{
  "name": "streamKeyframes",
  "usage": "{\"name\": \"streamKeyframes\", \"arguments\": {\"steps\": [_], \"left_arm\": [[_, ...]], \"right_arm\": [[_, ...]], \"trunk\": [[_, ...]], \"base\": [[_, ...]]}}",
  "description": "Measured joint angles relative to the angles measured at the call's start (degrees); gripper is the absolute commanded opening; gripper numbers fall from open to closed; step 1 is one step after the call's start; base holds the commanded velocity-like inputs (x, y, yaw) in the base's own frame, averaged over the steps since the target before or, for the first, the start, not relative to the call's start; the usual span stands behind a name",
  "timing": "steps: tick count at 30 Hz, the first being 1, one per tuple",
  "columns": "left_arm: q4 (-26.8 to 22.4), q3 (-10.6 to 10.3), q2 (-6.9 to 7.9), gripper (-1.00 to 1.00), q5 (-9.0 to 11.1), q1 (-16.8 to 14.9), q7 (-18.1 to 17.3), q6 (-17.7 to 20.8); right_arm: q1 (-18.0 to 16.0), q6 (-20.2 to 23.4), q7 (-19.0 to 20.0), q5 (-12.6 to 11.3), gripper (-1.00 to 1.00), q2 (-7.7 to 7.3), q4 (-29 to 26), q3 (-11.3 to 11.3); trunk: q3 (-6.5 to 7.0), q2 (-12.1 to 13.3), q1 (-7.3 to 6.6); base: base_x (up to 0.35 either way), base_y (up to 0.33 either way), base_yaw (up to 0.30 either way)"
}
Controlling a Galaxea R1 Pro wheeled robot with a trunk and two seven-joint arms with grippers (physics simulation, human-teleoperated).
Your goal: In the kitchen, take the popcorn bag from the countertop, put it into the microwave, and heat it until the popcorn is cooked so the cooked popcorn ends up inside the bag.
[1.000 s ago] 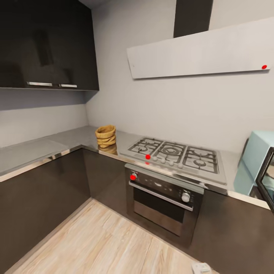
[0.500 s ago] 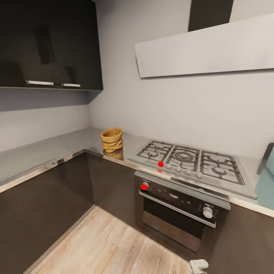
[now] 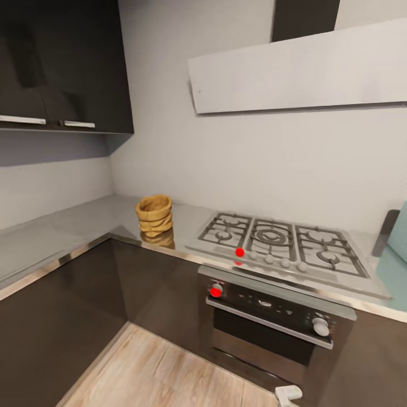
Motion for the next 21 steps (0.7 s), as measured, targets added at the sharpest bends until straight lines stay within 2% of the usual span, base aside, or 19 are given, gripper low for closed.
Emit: {"name": "streamKeyframes", "arguments": {"steps": [7,21], "left_arm": [[0.0,0.0,0.00,1.00,0.0,0.0,0.0,0.0],[0.2,-0.1,-0.09,1.00,0.0,0.0,0.0,0.0]], "right_arm": [[0.0,-0.2,0.1,0.0,1.00,-0.85,0.0,0.1],[0.0,-0.4,-0.3,0.0,1.00,-0.88,0.0,0.2]], "trunk": [[0.00,0.0,0.00],[0.00,0.0,0.00]], "base": [[0.239,0.275,-0.011],[0.243,0.268,0.000]]}}
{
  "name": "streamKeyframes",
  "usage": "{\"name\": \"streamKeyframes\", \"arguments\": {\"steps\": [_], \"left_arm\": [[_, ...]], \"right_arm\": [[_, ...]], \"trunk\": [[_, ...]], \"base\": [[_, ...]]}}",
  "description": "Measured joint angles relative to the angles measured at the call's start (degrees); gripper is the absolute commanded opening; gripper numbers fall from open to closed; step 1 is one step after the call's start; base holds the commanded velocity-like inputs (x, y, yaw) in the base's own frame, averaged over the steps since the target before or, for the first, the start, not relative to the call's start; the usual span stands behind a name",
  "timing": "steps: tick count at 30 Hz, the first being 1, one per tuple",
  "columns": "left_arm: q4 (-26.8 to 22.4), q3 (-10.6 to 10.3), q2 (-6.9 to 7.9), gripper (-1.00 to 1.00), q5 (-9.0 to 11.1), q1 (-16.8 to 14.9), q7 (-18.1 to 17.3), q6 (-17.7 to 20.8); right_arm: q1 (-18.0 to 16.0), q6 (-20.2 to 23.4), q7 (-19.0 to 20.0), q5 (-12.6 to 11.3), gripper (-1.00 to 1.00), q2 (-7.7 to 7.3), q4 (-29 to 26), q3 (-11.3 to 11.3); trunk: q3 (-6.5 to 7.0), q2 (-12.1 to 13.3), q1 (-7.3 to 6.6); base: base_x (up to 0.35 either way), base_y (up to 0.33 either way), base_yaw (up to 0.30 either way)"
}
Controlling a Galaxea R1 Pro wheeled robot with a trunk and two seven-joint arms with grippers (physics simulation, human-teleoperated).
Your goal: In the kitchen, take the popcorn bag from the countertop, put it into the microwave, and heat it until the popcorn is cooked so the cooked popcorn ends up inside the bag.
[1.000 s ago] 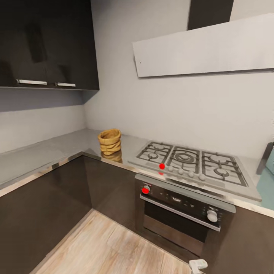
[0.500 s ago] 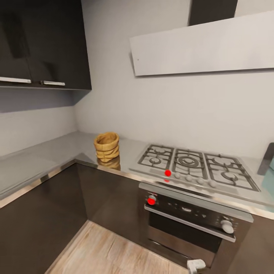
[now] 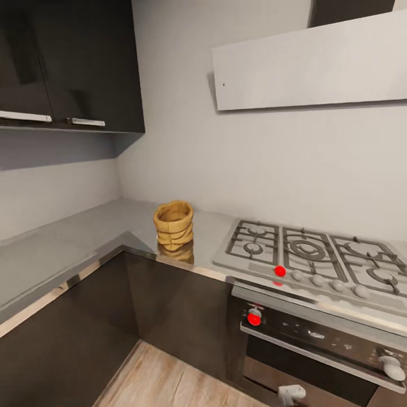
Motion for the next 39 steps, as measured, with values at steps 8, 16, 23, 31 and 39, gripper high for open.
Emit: {"name": "streamKeyframes", "arguments": {"steps": [8,16,23,31,39], "left_arm": [[0.0,0.0,0.00,1.00,0.0,0.0,0.0,0.0],[-0.1,0.0,0.00,1.00,0.0,0.0,0.0,-0.1],[-0.1,0.0,-0.04,1.00,-0.1,0.0,0.0,-0.1],[-0.2,0.0,-0.08,1.00,-0.2,0.0,0.1,-0.1],[-0.2,0.0,-0.01,1.00,-0.2,0.0,0.0,-0.2]], "right_arm": [[0.0,0.0,0.0,0.1,1.00,0.17,0.0,0.1],[0.0,0.0,0.0,0.1,1.00,0.68,0.0,0.1],[0.1,-0.2,0.2,1.0,1.00,0.33,0.0,0.1],[-0.9,0.7,1.2,2.2,1.00,1.37,-0.9,0.1],[0.4,0.0,-0.1,3.3,1.00,1.52,0.1,-0.7]], "trunk": [[0.00,0.0,0.00],[0.00,0.0,0.00],[0.00,0.0,0.03],[-0.02,0.0,0.03],[0.00,0.0,0.06]], "base": [[0.280,0.235,0.000],[0.261,0.219,0.000],[0.032,0.022,0.000],[0.123,0.035,0.000],[-0.165,0.000,0.000]]}}
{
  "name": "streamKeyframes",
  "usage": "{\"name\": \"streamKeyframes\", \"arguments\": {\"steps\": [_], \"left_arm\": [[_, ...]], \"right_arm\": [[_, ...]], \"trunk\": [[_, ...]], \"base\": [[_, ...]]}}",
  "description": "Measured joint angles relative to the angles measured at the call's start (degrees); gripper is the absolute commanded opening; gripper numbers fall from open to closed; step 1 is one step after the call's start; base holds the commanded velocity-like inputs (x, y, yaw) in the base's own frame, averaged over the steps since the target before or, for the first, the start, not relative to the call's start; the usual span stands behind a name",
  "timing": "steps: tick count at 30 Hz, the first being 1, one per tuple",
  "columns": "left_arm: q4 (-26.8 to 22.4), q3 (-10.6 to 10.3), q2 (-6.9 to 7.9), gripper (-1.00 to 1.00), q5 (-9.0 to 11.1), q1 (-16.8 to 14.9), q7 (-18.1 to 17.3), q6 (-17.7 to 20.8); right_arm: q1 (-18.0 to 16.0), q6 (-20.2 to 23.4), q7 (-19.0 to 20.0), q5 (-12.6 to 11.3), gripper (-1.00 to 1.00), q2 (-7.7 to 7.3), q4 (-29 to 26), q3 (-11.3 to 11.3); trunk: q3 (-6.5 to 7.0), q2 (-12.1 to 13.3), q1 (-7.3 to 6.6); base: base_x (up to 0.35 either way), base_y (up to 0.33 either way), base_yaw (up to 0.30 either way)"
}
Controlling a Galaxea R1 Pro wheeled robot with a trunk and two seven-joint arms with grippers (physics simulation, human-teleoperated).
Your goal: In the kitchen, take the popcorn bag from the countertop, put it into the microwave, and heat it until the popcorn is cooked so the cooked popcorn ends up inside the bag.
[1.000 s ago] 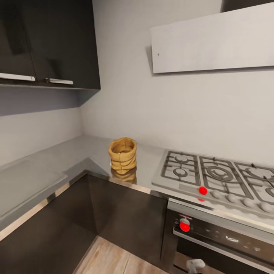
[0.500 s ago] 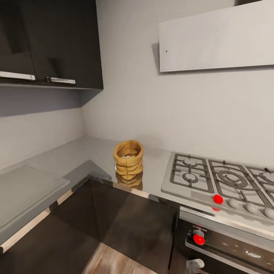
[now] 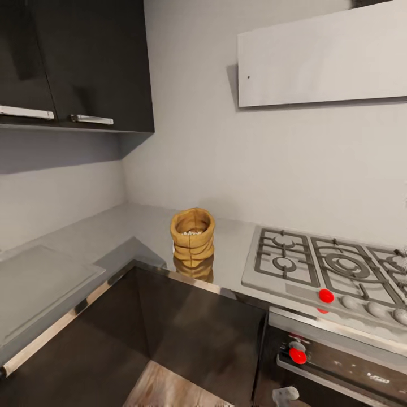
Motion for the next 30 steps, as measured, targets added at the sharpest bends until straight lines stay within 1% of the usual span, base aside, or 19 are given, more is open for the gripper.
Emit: {"name": "streamKeyframes", "arguments": {"steps": [3,7,10,11,12,13,14,15,17,18,19,20,22,23,24,25,26,28,30], "left_arm": [[0.0,0.0,0.00,1.00,0.0,0.0,0.0,0.0],[0.0,0.0,-0.01,1.00,0.0,0.0,0.0,0.0],[0.0,0.0,0.00,1.00,0.0,0.0,0.0,0.0],[0.1,0.0,-0.01,1.00,0.0,0.0,0.1,0.0],[0.1,0.0,-0.03,1.00,0.0,0.0,0.1,0.0],[0.0,0.0,-0.02,1.00,0.0,0.0,0.1,0.0],[0.1,0.0,-0.02,1.00,0.0,0.0,0.1,0.0],[0.1,0.0,-0.04,1.00,0.0,0.0,0.1,0.0],[0.1,0.0,-0.07,1.00,0.0,0.0,0.2,0.0],[0.1,0.0,-0.08,1.00,0.0,0.0,0.2,0.0],[0.1,0.0,-0.08,1.00,0.0,0.0,0.3,0.0],[0.1,0.0,-0.08,1.00,0.0,0.0,0.3,0.0],[0.1,0.0,-0.08,1.00,0.0,0.0,0.4,0.0],[0.1,0.0,-0.08,1.00,0.0,0.0,0.4,0.0],[0.1,0.0,-0.08,1.00,0.0,0.0,0.4,0.0],[0.1,0.0,-0.08,1.00,0.0,0.0,0.4,0.0],[0.1,0.0,-0.08,1.00,0.0,0.0,0.4,0.1],[0.1,0.0,-0.08,1.00,0.0,0.0,0.4,0.0],[0.1,0.0,-0.08,1.00,0.0,0.0,0.4,0.1]], "right_arm": [[0.0,-0.9,-0.9,0.1,1.00,0.15,0.1,0.0],[0.0,-2.1,-2.1,0.3,1.00,0.28,0.1,0.0],[0.0,-2.0,-1.4,0.7,1.00,1.08,0.0,0.3],[0.0,-0.1,-1.0,1.4,1.00,3.28,0.0,1.0],[0.0,3.7,-0.8,2.1,1.00,5.46,-0.3,1.6],[0.0,7.0,-0.7,2.5,1.00,7.03,-0.6,2.0],[0.0,13.1,-0.7,2.8,1.00,9.95,-2.3,2.4],[-0.1,16.7,-0.7,3.0,1.00,10.50,-5.1,2.6],[-0.1,23.5,-0.8,3.2,1.00,10.51,-12.2,2.7],[-0.1,28.8,-0.5,3.3,1.00,10.50,-16.3,3.2],[-0.1,31.3,0.0,3.2,1.00,10.50,-18.7,4.0],[-0.1,34.9,1.8,3.2,1.00,10.49,-22.6,7.1],[-0.1,43.9,9.9,2.7,1.00,10.54,-35.3,19.4],[-0.1,49.4,13.8,2.5,1.00,10.54,-42.8,24.1],[0.0,53.3,16.2,2.6,1.00,10.54,-48.5,26.2],[0.0,58.4,18.9,2.5,1.00,10.54,-55.9,28.0],[0.0,58.5,20.9,2.5,1.00,10.54,-63.3,29.1],[0.0,58.5,22.8,2.5,1.00,10.53,-71.2,30.1],[0.0,58.5,23.7,2.5,1.00,10.53,-76.1,30.6]], "trunk": [[0.00,0.0,0.00],[0.00,0.0,-0.03],[0.00,0.0,-0.03],[0.00,0.0,-0.03],[0.00,0.0,-0.03],[0.00,0.0,-0.03],[0.00,0.0,-0.03],[0.01,0.0,-0.03],[0.01,0.0,-0.03],[0.01,0.0,-0.03],[0.01,0.0,-0.03],[0.01,0.0,-0.03],[0.02,0.0,-0.04],[0.02,0.0,-0.03],[0.02,0.0,-0.04],[0.01,0.0,-0.03],[0.02,0.0,-0.04],[0.01,0.0,-0.04],[0.01,0.0,-0.03]], "base": [[-0.298,0.000,0.000],[-0.042,0.000,0.000],[-0.004,0.000,0.000],[-0.001,0.000,0.000],[0.000,0.000,0.000],[0.000,0.000,0.000],[0.000,0.000,0.000],[0.000,0.000,0.000],[0.000,0.000,0.000],[0.000,0.000,0.000],[0.000,0.000,0.000],[0.000,0.000,0.000],[0.000,0.000,0.000],[0.000,0.000,0.000],[0.000,0.000,0.000],[0.000,0.000,0.000],[0.000,0.000,0.000],[0.000,0.000,0.000],[0.000,0.000,0.000]]}}
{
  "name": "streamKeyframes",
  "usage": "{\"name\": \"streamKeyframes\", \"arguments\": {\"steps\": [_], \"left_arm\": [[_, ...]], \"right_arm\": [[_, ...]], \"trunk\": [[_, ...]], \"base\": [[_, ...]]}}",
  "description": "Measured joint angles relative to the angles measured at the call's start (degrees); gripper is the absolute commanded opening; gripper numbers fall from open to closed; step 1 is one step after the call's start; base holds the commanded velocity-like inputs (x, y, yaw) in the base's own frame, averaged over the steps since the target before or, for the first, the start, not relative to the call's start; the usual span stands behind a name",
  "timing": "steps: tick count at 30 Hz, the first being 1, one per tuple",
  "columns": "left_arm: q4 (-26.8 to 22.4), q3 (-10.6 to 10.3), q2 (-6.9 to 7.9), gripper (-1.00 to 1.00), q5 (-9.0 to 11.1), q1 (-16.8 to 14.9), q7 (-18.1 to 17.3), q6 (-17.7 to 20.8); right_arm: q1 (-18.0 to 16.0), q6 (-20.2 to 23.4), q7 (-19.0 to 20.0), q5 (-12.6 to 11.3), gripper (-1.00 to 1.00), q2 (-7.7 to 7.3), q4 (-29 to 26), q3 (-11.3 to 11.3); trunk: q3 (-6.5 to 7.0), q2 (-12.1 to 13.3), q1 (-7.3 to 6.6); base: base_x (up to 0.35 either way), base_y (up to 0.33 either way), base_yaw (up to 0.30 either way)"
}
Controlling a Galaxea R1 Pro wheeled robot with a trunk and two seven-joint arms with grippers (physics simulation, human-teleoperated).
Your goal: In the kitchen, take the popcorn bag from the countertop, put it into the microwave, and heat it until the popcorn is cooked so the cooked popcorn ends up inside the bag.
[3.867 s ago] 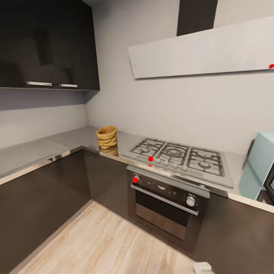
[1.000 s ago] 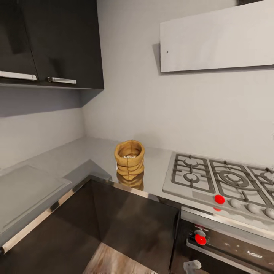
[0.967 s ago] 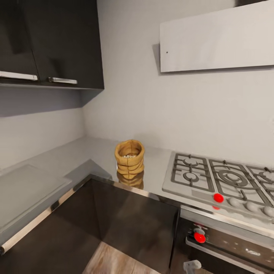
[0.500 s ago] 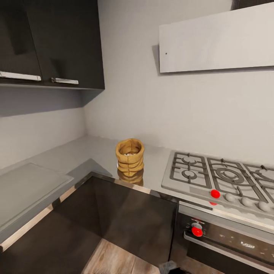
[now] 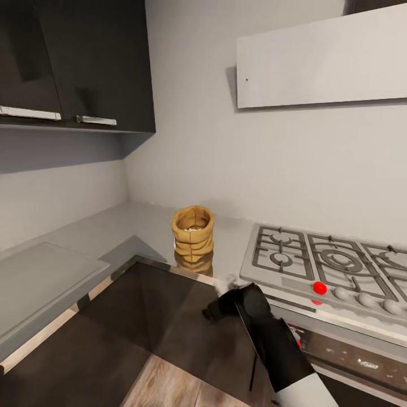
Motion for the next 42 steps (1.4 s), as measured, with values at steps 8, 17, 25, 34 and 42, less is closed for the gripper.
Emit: {"name": "streamKeyframes", "arguments": {"steps": [8,17,25,34,42], "left_arm": [[0.0,0.0,0.00,1.00,0.0,0.0,0.0,0.0],[0.0,0.0,0.00,1.00,0.0,0.0,0.0,0.0],[0.0,0.0,0.00,1.00,0.0,0.0,0.0,0.0],[0.0,0.0,0.03,1.00,0.0,0.0,0.0,0.0],[0.0,0.0,0.00,1.00,0.0,0.0,0.0,-0.1]], "right_arm": [[-2.1,0.0,0.9,0.1,1.00,0.00,-14.8,3.6],[-21.1,0.0,1.1,-0.1,1.00,0.00,-15.1,2.1],[-36.7,-0.1,-1.4,0.6,1.00,-0.02,-8.7,-3.7],[-43.9,-0.1,-27.3,0.0,1.00,0.01,7.0,-14.2],[-43.9,0.0,-28.8,-7.2,1.00,-0.04,7.7,-22.0]], "trunk": [[0.00,0.0,0.00],[0.00,0.0,0.00],[0.01,0.0,0.00],[0.00,0.0,0.00],[0.00,0.0,0.00]], "base": [[0.000,0.000,0.000],[0.000,0.000,0.000],[0.000,0.000,0.000],[0.000,0.000,0.000],[0.000,0.000,0.000]]}}
